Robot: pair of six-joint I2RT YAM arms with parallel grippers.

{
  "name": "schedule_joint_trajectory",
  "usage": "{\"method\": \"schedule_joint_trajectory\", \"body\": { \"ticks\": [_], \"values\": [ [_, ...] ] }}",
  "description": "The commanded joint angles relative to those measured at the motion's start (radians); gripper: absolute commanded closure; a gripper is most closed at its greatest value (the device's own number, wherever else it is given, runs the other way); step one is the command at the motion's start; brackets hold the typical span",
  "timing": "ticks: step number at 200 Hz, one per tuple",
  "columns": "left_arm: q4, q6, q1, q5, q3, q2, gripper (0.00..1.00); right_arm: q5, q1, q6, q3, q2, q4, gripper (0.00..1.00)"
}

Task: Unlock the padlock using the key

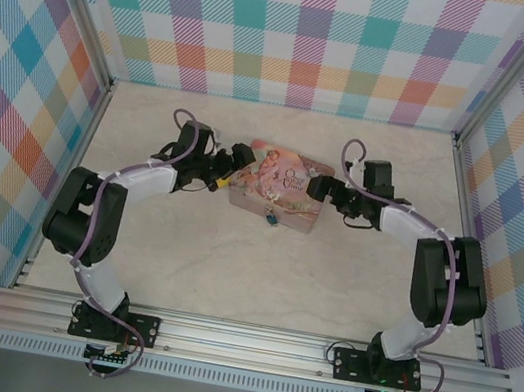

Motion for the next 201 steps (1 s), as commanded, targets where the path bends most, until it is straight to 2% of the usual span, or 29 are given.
{"method": "schedule_joint_trajectory", "body": {
  "ticks": [1, 36, 76, 108, 140, 160, 185, 201],
  "values": [
    [0.013, 0.04, -0.016, 0.071, 0.03, 0.021, 0.0, -0.09, 0.003, -0.034, 0.057, 0.031, 0.022, 0.0],
    [0.046, 0.018, -0.034, 0.074, -0.024, -0.001, 0.0, -0.161, 0.02, -0.09, 0.134, 0.088, 0.008, 0.0],
    [0.038, -0.004, -0.061, 0.024, -0.133, -0.121, 0.0, -0.201, 0.055, -0.132, 0.23, 0.169, 0.005, 0.0],
    [0.016, -0.026, -0.068, -0.04, -0.23, -0.241, 0.0, -0.034, 0.052, -0.136, 0.244, 0.165, 0.03, 0.0],
    [-0.146, 0.035, -0.054, -0.143, -0.22, -0.341, 0.0, 0.086, 0.024, -0.178, 0.163, 0.043, 0.073, 0.0],
    [-0.187, 0.045, -0.043, -0.175, -0.219, -0.39, 0.0, 0.098, 0.016, -0.253, 0.065, -0.087, 0.067, 0.0],
    [-0.18, 0.05, -0.042, -0.162, -0.198, -0.413, 0.0, -0.03, 0.017, -0.324, -0.053, -0.226, -0.005, 0.0],
    [-0.182, 0.059, -0.042, -0.138, -0.154, -0.391, 0.0, -0.115, 0.022, -0.313, -0.157, -0.296, 0.017, 0.0]
  ]
}}
